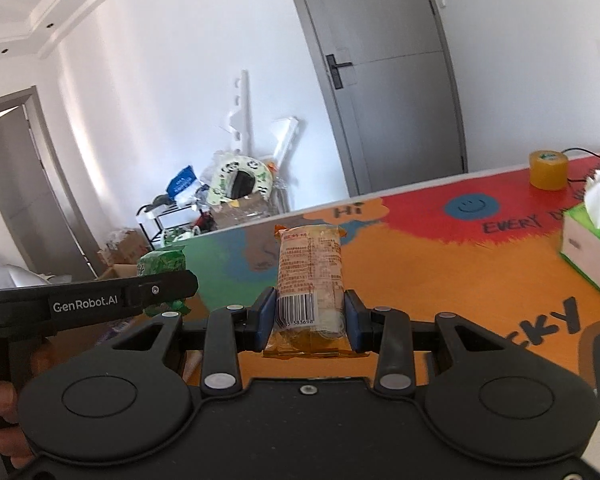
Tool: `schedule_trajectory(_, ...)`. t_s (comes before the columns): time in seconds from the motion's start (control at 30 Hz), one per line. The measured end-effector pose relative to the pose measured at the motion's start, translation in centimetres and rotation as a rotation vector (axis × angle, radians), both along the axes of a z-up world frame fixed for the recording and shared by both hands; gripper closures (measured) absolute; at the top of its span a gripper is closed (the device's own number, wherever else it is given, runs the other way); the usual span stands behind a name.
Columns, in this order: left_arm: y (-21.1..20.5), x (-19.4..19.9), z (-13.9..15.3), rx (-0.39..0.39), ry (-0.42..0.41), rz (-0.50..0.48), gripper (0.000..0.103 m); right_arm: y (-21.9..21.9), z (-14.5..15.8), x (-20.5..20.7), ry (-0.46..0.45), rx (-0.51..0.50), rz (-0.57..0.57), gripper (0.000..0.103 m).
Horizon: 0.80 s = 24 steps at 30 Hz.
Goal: Organize snacks
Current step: 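Carry the green packet and wafer bar over the cardboard box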
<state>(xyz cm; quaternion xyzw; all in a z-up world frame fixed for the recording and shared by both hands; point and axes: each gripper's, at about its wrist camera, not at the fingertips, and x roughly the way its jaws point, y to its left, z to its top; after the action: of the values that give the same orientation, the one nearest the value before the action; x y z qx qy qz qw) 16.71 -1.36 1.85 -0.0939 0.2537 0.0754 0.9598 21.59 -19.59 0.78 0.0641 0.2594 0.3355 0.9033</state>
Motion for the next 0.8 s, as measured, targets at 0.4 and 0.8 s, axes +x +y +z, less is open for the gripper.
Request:
schedule_trajectory(0.4,3.7,-4.4,1.2,-0.014,-0.026,0.065,0.074,3.7,1.4,-2.5,-0.031,0.013,0.072,0.067)
schedule_trajectory(0.8,8.6,-7.4,1.3,-0.037,0.021,0.176,0.052,8.9,3.0,-5.2,-0.066,-0.019,0.163,0.067)
